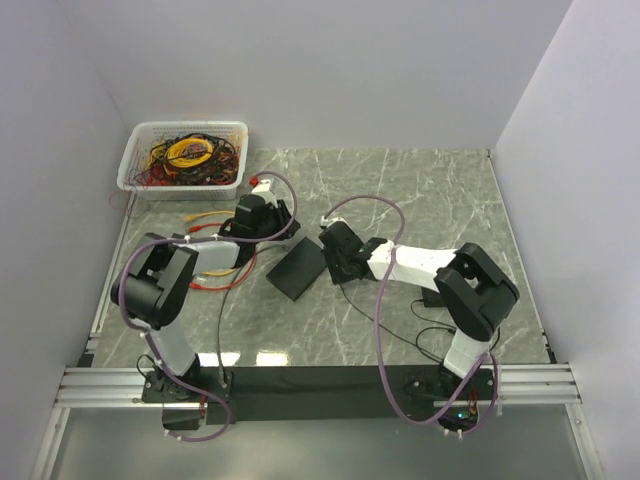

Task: Insert the plug into the switch port

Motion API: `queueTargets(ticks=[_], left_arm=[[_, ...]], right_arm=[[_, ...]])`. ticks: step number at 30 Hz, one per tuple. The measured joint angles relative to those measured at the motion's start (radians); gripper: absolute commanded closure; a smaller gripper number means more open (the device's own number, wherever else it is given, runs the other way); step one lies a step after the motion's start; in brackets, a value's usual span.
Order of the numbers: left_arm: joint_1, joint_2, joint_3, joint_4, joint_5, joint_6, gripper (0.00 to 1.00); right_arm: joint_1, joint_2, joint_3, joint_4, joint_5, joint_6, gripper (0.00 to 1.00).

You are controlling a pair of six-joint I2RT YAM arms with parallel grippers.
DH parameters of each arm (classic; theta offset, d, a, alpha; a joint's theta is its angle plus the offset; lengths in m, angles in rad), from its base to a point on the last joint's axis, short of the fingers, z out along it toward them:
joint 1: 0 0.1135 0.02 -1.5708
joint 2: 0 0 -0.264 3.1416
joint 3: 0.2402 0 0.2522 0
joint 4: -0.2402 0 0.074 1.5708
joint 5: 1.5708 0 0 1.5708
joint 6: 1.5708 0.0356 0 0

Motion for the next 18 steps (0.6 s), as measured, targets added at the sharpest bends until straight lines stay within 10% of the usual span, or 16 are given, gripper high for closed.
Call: queueTargets(ticks=[18], left_arm=[[0.008, 0.093, -0.02, 0.039, 0.1, 0.01, 0.68]], right_arm=[[0.0, 0.068, 0.039, 0.039, -0.009, -0.004, 0.96]])
